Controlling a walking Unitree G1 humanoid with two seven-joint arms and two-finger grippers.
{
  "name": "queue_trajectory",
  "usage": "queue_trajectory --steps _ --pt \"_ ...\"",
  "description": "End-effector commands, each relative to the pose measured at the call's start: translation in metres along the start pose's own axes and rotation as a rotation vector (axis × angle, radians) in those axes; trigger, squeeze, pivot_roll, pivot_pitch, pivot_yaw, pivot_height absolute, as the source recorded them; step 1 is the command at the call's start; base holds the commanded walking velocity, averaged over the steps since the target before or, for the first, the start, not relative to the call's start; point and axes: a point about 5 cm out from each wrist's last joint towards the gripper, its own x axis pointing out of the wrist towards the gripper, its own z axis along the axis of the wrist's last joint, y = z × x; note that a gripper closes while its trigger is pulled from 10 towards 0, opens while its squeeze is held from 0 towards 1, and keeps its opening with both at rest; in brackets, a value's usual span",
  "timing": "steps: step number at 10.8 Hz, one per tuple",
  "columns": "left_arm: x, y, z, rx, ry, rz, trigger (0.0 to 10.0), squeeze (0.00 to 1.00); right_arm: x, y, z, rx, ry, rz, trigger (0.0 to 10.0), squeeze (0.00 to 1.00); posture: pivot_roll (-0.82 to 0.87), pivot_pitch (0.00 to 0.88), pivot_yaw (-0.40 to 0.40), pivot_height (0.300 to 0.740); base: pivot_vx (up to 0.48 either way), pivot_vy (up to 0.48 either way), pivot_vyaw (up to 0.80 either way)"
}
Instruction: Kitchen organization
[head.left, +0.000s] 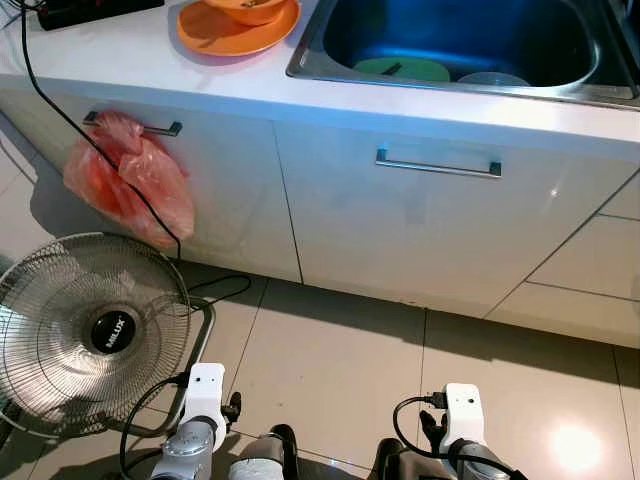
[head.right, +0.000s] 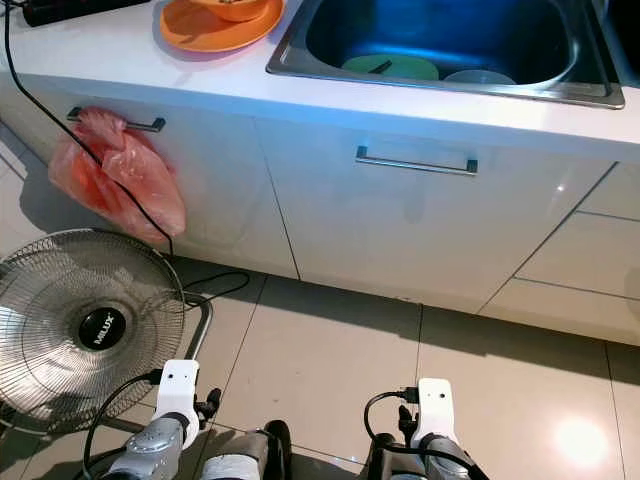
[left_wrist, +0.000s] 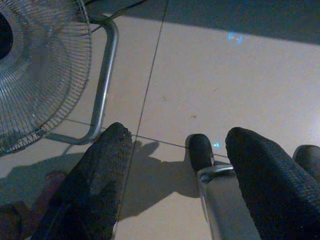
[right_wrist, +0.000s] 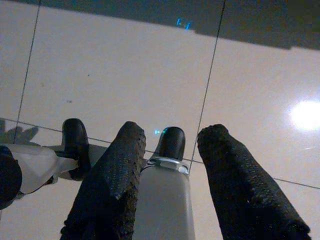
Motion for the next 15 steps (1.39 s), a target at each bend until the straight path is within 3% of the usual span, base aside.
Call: queue_trajectory --steps 1,3,6,15 --pt "-0.003 0.004 -0.011 -0.004 0.045 0.013 10.0 0.00 -0.003 0.001 -0.011 -0.001 0.029 0.003 10.0 0.00 0.06 0.201 0.080 0.740 0.000 0.000 0.00" --pt "-0.004 0.006 -0.013 0.049 0.045 -0.025 10.0 0.00 -0.009 0.009 -0.030 0.016 0.052 0.015 10.0 0.00 0.01 0.194 0.124 0.740 0.000 0.000 0.00" --pt "-0.005 0.005 -0.017 0.064 0.054 -0.036 10.0 0.00 -0.012 0.010 -0.037 0.020 0.061 0.018 10.0 0.00 -0.01 0.212 0.134 0.740 0.000 0.000 0.00" --pt "-0.005 0.008 -0.016 0.034 0.054 -0.013 10.0 0.00 -0.008 0.010 -0.026 0.025 0.036 0.015 10.0 0.00 0.02 0.235 0.129 0.740 0.000 0.000 0.00"
